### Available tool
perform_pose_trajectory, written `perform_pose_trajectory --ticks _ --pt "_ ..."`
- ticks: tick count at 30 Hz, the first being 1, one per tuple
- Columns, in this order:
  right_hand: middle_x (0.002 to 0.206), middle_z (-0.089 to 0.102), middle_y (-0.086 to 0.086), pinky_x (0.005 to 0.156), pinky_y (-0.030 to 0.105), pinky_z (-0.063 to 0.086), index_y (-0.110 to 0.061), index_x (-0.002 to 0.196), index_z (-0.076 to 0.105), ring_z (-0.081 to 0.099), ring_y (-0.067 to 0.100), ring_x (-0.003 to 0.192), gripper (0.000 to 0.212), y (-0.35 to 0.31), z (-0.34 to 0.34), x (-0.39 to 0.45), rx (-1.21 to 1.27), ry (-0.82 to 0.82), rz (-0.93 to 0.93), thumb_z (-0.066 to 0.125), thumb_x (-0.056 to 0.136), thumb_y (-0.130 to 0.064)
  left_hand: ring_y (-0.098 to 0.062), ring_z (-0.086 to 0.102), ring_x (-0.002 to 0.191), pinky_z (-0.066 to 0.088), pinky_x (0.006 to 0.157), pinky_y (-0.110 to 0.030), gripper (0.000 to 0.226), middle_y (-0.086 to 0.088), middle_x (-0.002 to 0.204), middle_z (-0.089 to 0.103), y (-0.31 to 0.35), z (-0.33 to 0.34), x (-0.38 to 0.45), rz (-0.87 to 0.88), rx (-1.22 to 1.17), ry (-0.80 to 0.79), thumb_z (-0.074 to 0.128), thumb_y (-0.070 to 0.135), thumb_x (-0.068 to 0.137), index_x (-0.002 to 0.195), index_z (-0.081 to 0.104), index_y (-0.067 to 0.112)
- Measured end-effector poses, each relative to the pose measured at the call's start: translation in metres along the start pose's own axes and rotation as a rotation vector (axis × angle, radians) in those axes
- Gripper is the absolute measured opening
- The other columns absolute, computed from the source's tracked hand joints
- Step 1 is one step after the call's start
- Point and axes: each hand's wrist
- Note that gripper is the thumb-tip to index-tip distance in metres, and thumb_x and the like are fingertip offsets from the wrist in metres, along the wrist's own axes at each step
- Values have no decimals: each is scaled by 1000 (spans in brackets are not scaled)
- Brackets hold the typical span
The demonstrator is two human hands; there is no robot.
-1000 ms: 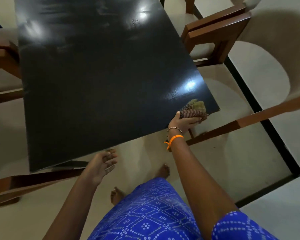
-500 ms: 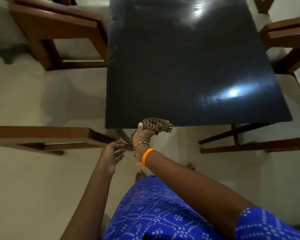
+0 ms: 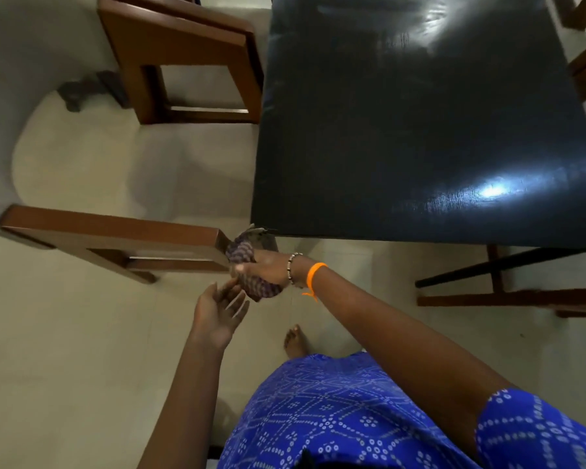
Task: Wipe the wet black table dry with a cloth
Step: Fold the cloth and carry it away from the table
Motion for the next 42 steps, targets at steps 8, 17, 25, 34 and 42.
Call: perform_pose_trajectory --ticks 8,17,25,34,42 --pt "128 54 17 103 35 38 -5 130 45 49 30 117 37 81 -36 -96 -54 81 7 46 96 -19 -30 64 93 50 68 -35 65 -16 100 66 -25 96 -6 -67 734 -242 26 64 91 104 61 11" --pt "146 34 11 109 39 30 -18 141 37 33 31 130 67 219 -75 -217 -102 624 194 61 82 -41 -12 67 70 54 63 -28 24 -2 82 72 -145 262 -42 -57 995 -639 46 29 95 101 65 15" --pt "145 37 6 112 28 26 -13 123 59 34 16 132 51 347 -90 -358 403 1089 29 60 75 -30 -33 67 89 50 81 -44 40 -23 108 67 -271 394 -103 -148 1181 -951 67 35 79 106 69 7" --pt "120 62 9 91 37 45 -15 116 58 57 21 107 28 469 -75 -456 1596 1568 198 50 93 -29 -26 68 88 55 65 -31 35 -15 103 70 -431 487 -165 -195 1385 -965 62 10 81 115 62 3" --pt "101 67 10 73 27 56 -2 113 58 65 21 90 27 561 -117 -541 1698 1823 -106 53 87 1 -21 67 79 53 56 -27 17 -7 88 72 -543 583 -184 -328 1502 -1120 54 5 84 96 65 12"
Point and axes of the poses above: each hand's wrist, its own x-axis towards the middle knuckle, its own z-axis out of the palm, y = z × x
